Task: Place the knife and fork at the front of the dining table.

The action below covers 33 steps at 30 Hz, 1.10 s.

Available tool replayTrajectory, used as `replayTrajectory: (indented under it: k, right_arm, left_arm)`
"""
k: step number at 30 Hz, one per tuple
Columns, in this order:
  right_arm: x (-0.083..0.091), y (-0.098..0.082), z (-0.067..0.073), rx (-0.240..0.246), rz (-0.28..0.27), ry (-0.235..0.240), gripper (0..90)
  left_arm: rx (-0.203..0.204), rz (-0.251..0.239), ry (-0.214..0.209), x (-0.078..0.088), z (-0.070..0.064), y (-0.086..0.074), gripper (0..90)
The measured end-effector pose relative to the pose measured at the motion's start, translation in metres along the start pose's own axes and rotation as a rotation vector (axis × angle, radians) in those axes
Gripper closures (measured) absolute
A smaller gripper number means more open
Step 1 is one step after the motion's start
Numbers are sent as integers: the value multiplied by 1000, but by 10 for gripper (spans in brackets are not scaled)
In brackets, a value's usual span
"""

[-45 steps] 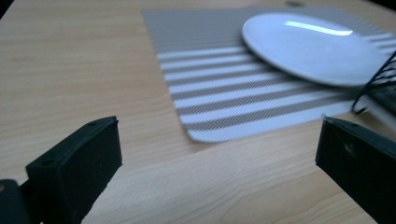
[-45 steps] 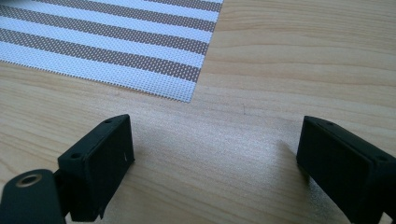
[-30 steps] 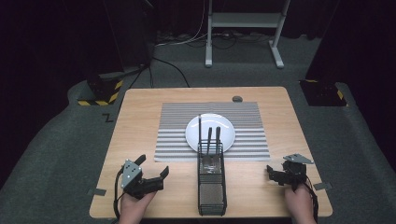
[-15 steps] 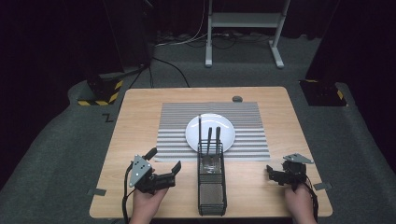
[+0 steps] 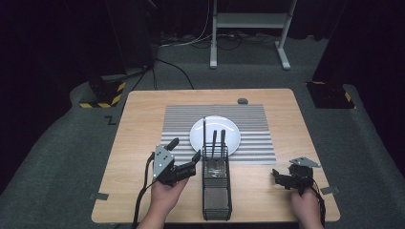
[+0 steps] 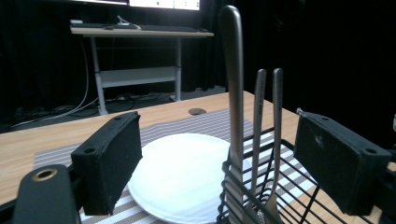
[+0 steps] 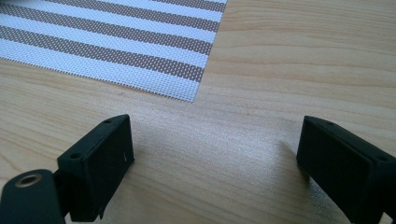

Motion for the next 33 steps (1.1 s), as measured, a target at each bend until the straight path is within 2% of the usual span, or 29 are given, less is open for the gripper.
replayTrajectory:
  k: [2, 4, 7, 8, 12, 16, 18, 20, 21, 22, 23, 25, 33]
  right_arm:
    - [0, 0, 0, 1, 0, 0, 104]
    - [0, 0, 0, 2, -1, 0, 104]
    - [0, 0, 0, 2, -1, 1, 104]
    - [0, 0, 0, 2, -1, 1, 104]
    - [0, 0, 0, 0, 0, 1, 104]
    - [0, 0, 0, 1, -1, 2, 104]
    - [0, 0, 0, 4, -1, 2, 105]
    - [0, 0, 0, 4, -1, 2, 105]
    - [0, 0, 0, 4, 1, 2, 105]
    - [0, 0, 0, 5, 1, 2, 105]
    - [0, 0, 0, 4, 1, 2, 105]
    - [0, 0, 0, 5, 1, 3, 105]
    - [0, 0, 0, 6, 1, 3, 105]
  left_arm:
    - [3, 11, -14, -5, -2, 0, 153]
    - [-22, 8, -7, -8, -3, 1, 151]
    - [-6, 6, -17, -13, -3, 0, 147]
    - [13, 8, -24, -16, -3, 0, 147]
    - [4, 6, -25, -25, -6, 3, 164]
    - [23, 21, -29, -34, -7, 1, 290]
    - [13, 26, -20, -37, -9, 0, 373]
    - [10, 25, -12, -39, -9, 0, 428]
    - [8, 27, 4, -41, -10, -1, 428]
    - [12, 31, 2, -45, -11, -1, 490]
    - [12, 31, 2, -45, -11, -1, 513]
    - [-4, 35, 15, -48, -14, -3, 570]
    - [-5, 21, 39, -52, -16, -4, 723]
Point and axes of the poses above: each handheld gripper's, and its own axes: x roughly backward along the jaws, y roughly out of its top, z roughly to its left, the point moved 3 cm from there along -x, roughly forward along the jaws, and after that the axes turned 1 degree about x, right-handed, at the moved point
